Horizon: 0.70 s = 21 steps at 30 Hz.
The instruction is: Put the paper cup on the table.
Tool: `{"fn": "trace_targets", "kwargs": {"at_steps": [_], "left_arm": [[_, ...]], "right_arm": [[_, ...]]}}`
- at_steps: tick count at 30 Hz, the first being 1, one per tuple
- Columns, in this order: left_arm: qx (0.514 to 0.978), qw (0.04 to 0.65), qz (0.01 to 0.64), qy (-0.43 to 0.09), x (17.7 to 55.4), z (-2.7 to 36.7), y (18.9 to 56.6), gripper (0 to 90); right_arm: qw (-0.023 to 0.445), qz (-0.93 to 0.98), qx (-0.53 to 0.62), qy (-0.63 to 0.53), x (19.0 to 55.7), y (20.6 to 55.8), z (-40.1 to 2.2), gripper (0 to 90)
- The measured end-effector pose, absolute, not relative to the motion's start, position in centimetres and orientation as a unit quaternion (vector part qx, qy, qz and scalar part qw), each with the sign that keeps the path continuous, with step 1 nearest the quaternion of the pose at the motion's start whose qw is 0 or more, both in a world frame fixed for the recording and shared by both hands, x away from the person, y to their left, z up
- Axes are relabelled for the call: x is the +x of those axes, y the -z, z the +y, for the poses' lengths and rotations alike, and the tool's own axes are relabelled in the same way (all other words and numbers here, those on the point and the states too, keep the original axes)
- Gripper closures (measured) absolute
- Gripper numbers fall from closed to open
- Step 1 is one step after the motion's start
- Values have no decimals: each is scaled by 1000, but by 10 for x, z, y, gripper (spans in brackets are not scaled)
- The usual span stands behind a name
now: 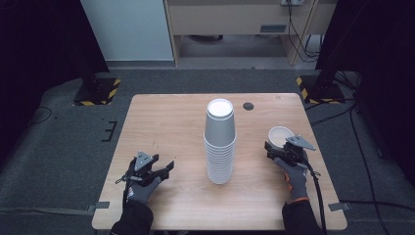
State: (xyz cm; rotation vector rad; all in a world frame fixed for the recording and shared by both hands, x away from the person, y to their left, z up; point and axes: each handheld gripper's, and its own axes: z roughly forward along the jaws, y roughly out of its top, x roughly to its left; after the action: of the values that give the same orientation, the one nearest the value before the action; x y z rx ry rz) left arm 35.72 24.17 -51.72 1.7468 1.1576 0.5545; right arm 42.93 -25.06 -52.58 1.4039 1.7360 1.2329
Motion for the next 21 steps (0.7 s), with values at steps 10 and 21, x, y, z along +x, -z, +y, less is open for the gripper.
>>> {"fn": "trace_targets", "kwargs": {"at_steps": [10, 21], "left_arm": [[713, 467, 471, -227, 357, 241, 517, 261], [715, 464, 472, -226, 358, 242, 518, 254]], "right_arm": [[276, 663, 515, -467, 415, 518, -257, 90], [257, 689, 509, -447, 396, 510, -261, 57]]}}
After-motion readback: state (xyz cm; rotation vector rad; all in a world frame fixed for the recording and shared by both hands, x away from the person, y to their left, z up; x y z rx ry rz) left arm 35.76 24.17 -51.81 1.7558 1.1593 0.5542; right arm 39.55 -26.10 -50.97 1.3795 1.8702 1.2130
